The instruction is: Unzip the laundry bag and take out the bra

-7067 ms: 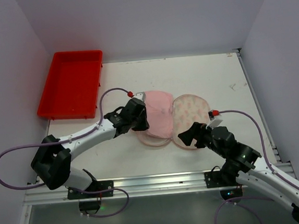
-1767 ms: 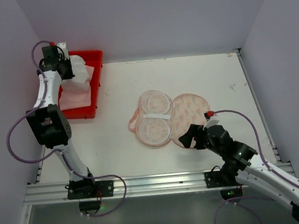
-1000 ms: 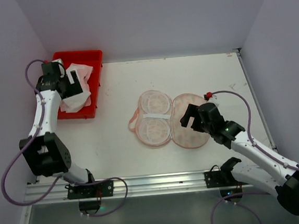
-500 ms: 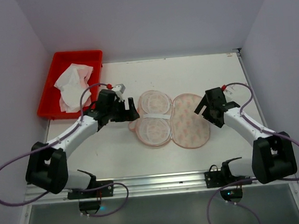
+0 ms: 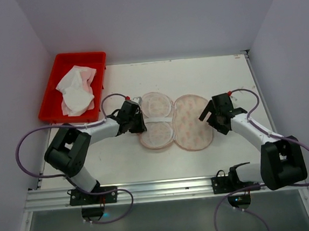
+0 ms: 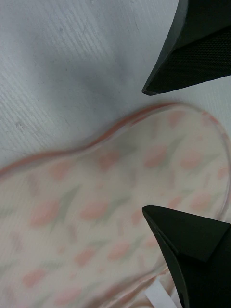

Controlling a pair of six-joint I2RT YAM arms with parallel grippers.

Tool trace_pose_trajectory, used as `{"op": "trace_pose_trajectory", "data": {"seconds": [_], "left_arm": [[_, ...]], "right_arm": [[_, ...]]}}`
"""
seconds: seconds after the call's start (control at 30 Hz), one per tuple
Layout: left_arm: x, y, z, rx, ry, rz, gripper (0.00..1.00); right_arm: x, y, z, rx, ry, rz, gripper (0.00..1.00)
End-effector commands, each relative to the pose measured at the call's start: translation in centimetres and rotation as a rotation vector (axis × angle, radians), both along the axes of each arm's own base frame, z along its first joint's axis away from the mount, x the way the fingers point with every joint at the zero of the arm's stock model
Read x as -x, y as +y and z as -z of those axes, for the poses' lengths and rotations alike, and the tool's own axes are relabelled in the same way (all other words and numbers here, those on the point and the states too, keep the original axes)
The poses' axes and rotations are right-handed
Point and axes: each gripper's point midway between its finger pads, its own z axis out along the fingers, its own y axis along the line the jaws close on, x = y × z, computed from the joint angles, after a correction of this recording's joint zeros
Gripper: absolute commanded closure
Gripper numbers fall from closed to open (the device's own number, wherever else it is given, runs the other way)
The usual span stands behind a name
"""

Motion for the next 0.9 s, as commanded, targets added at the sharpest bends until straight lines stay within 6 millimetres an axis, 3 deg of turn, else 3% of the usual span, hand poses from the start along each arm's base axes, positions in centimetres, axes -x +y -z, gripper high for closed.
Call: {"op": "trace_pose_trajectory", "data": {"seconds": [0.0,0.03,0.1,0.23,0.43,0.67,0.87], "left_arm": [[0.4,2.4,-0.8,-0.057,-0.054,-0.082,0.92],[1.4,3.1,-0.4,-0.073,-0.044,-0.085,0.96],[2.2,4.2,-1.3,-0.084,-0.066,-0.100,0.97],[4.5,6.0,-1.0,-0.102,-0.066,-0.098,0.97],[6.8,7.2,-0.4,-0.138,-0.050,-0.024,0.97],[7.3,7.5,-0.7,-0.132,-0.056,-0.016,0.97],[7.3,7.2,-1.1,-0.125,-0.058,-0.001,0.98]], "right_arm": [[-0.2,0.4,-0.5,-0.018,-0.031,-0.009,0.01],[0.0,1.0,-0.3,-0.020,-0.030,-0.026,0.01],[0.3,1.9,0.0,-0.017,-0.021,-0.049,0.01],[0.9,4.5,1.0,-0.007,0.012,-0.113,0.01],[0.6,5.0,2.3,0.013,0.032,-0.136,0.03],[0.7,6.6,2.3,0.033,0.042,-0.191,0.10],[1.1,7.2,2.6,0.055,0.067,-0.213,0.28]]}}
